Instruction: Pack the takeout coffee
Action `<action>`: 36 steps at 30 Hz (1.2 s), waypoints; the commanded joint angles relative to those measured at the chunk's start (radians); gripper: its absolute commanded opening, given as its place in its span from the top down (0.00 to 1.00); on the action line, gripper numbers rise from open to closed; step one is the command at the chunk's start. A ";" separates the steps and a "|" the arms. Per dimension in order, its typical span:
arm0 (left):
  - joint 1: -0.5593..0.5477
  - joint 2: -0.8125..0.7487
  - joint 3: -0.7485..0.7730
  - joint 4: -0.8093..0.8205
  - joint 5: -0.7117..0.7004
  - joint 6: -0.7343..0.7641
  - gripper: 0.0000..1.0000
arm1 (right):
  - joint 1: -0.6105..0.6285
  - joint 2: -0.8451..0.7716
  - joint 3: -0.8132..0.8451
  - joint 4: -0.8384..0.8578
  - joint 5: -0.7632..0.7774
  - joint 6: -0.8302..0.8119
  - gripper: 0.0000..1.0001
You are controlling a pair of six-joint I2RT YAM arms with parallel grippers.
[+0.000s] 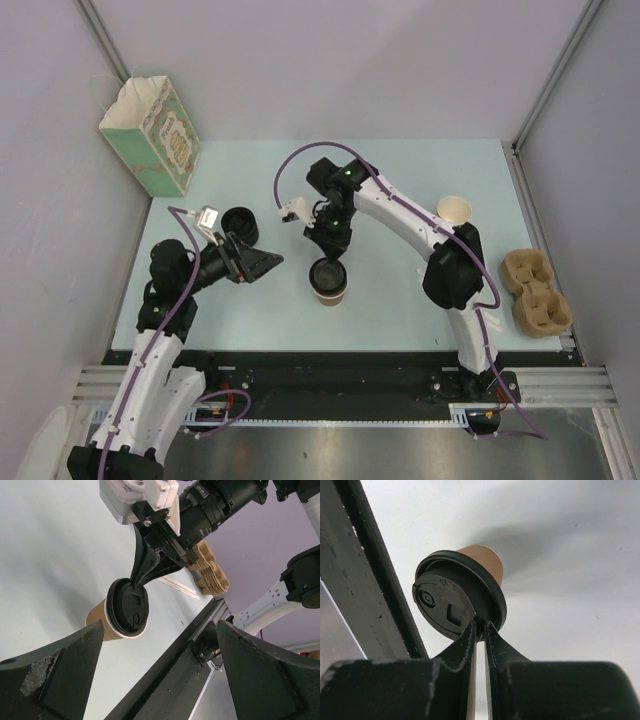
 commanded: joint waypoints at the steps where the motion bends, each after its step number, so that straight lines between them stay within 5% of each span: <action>1: 0.009 -0.016 -0.007 0.037 0.022 -0.008 0.01 | 0.005 0.007 0.035 -0.179 0.029 -0.004 1.00; 36: 0.009 -0.031 -0.025 0.042 0.014 -0.014 0.00 | 0.003 -0.076 -0.046 -0.177 -0.014 0.025 1.00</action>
